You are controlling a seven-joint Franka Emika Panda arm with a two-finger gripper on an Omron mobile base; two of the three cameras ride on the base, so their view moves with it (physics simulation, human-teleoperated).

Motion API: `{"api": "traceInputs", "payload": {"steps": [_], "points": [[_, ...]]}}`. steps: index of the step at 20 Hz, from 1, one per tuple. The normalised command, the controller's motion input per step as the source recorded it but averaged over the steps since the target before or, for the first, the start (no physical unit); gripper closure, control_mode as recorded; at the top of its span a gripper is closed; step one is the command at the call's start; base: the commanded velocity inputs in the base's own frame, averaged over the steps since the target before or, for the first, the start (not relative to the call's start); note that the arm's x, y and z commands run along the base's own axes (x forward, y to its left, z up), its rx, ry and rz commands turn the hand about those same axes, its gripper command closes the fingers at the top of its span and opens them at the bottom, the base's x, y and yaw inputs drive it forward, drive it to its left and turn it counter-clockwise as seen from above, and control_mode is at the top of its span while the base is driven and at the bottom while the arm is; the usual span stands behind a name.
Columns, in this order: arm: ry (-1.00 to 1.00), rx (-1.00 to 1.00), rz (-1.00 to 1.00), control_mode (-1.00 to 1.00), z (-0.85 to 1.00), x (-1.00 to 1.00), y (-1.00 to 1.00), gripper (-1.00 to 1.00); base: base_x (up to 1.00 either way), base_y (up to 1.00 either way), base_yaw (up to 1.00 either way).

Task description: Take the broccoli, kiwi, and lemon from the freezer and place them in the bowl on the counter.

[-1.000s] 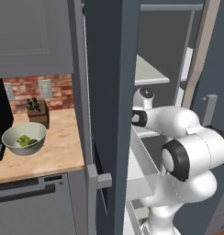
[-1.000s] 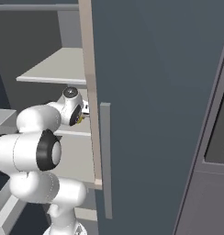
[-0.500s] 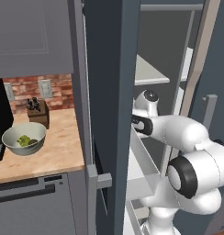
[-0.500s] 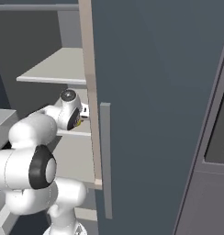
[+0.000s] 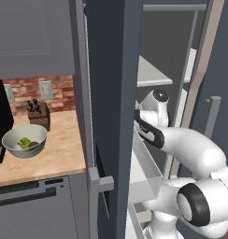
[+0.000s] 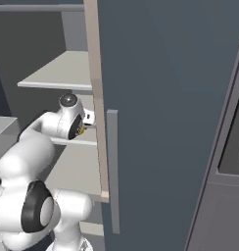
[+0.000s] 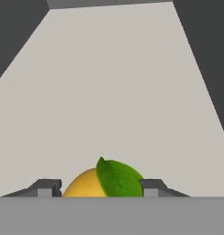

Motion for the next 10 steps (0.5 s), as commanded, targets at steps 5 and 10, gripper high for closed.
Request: {"api": "traceInputs", "payload": {"steps": [5, 10], "points": [[0.0, 0.0, 0.0, -1.0, 0.22, -0.52, -0.02, 1.0, 0.0, 0.0, 0.0], [-0.03, 0.0, 0.0, -1.0, 0.0, -0.67, -0.17, 1.0, 0.0, 0.0, 0.0]]}}
